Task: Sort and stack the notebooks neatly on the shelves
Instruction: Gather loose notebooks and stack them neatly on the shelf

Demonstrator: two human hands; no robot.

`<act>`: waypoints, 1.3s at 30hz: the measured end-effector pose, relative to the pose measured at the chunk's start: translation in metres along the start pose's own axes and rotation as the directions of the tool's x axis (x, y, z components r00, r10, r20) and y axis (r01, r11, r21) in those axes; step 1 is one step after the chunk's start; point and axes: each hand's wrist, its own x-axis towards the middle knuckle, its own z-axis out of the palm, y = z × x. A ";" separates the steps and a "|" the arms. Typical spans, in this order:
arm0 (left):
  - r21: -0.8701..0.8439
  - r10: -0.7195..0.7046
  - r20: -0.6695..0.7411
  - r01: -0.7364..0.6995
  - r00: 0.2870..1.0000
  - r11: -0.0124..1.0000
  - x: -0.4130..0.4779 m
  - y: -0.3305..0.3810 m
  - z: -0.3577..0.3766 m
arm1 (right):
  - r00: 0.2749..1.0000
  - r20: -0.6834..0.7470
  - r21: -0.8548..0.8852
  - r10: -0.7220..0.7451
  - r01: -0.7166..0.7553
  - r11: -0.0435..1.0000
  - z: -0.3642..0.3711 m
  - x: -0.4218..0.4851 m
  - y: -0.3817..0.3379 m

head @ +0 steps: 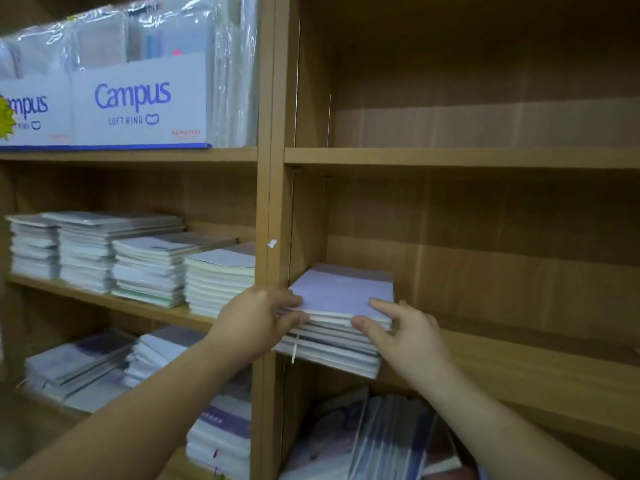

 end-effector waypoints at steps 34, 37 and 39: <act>-0.551 0.517 0.282 -0.304 0.808 0.777 -0.007 0.351 0.166 | 0.889 -0.171 -0.737 0.424 -0.401 0.545 -0.325 -0.107 0.210; -0.592 0.490 0.370 -0.206 0.789 0.779 -0.015 0.357 0.183 | 0.816 -0.084 -0.817 0.571 -0.385 0.429 -0.352 -0.142 0.233; -0.626 0.450 0.412 -0.113 0.792 0.771 -0.023 0.356 0.189 | 0.907 -0.190 -0.834 0.377 -0.352 0.425 -0.350 -0.151 0.241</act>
